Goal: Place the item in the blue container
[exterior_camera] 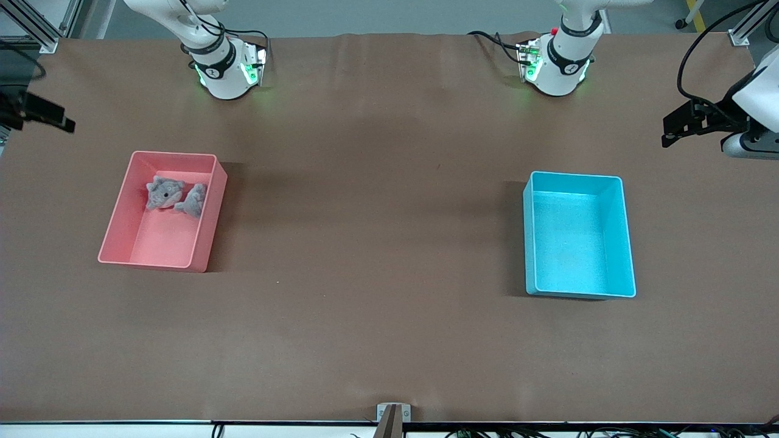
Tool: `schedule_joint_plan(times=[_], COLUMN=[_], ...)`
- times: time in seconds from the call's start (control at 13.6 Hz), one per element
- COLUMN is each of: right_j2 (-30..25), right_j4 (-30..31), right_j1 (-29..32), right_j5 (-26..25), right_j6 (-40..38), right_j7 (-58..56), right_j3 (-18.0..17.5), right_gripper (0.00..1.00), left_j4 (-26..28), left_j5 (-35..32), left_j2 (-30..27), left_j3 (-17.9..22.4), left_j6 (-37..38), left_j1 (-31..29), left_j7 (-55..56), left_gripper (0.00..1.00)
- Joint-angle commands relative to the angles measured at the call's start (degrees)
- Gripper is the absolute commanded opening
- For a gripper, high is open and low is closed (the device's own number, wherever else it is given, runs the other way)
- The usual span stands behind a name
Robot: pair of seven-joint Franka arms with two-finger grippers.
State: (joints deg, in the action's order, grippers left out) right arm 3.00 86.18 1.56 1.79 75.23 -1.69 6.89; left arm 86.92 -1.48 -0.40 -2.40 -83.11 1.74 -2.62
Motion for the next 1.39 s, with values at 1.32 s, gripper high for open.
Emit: schedule_joint_plan(times=[1.32], right_j2=[3.4], right_j4=[47.8], right_j1=[6.4], right_j5=[-0.4], right_j6=[48.8], right_j7=[7.7], right_j3=[-0.4], right_gripper=[1.00], left_j4=[-1.8], left_j5=[0.2], left_j2=[1.5], left_j3=[0.0], left_j6=[1.2], left_j1=[-0.2], left_j7=[-0.2], left_gripper=[1.00])
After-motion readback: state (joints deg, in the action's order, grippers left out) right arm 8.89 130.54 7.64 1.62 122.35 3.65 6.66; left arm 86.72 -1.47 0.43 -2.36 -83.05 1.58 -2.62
